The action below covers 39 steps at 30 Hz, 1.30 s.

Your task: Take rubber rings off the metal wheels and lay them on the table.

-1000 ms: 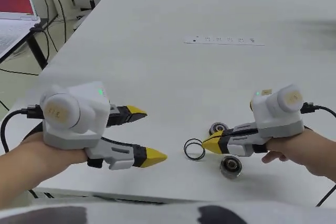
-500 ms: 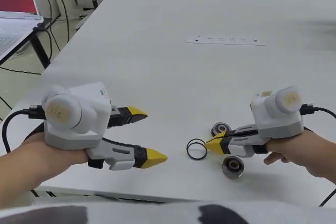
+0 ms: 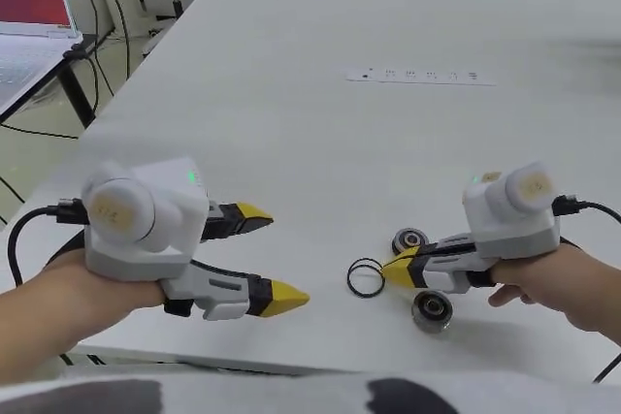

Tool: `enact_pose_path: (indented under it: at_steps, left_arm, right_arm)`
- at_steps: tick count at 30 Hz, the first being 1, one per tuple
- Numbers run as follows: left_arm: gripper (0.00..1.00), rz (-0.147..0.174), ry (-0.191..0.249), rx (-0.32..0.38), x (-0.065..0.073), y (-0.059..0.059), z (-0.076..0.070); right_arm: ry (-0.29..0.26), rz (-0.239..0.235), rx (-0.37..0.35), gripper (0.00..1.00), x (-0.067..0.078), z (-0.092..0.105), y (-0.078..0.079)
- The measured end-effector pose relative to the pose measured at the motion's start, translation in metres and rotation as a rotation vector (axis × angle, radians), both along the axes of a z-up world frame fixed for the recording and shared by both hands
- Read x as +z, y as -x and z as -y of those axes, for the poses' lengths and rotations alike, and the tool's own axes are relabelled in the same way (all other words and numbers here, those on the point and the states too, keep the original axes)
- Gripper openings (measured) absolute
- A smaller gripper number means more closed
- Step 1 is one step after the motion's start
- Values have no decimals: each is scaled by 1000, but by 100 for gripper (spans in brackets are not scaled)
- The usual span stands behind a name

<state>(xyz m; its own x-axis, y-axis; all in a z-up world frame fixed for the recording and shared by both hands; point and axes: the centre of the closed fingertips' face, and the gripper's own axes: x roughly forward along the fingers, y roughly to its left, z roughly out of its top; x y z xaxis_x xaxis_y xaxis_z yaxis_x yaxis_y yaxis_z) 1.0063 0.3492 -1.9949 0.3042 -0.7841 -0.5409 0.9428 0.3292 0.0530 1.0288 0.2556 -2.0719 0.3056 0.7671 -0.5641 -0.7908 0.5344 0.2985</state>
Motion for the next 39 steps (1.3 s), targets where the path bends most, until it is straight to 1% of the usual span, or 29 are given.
enact_pose_path:
  at_steps: [5, 11, 16, 21, 24, 26, 29, 36, 39]
  left_arm:
    - [57, -4, -5, -3, -1, 0, 1]
    - [57, -13, -11, -4, -4, 1, 0]
    - [57, -18, -15, -6, -6, 1, 0]
    - [57, -22, -17, -6, -6, 1, -1]
    - [57, -25, -15, -5, -6, 0, 0]
    - [57, -26, -17, -7, -7, 0, 0]
    - [56, -27, -19, -7, -7, 0, 0]
    - [56, -27, -18, -7, -4, -3, 1]
    - [56, -29, -12, -6, -2, -6, 3]
  right_arm:
    - [12, 0, 8, 0, -4, -1, 2]
    - [23, 13, 21, 3, -3, -1, 4]
    - [19, 13, 25, 7, -3, -1, 5]
    - [0, 12, 26, 9, 0, -1, 6]
    - [0, 14, 29, 10, 0, -1, 6]
    - [-2, 18, 30, 11, 2, 0, 5]
    - [-35, 20, 19, 11, 8, 0, 4]
    - [-69, 52, -4, 12, 22, 4, -4]
    - [-86, 58, -18, 12, 26, 7, -6]
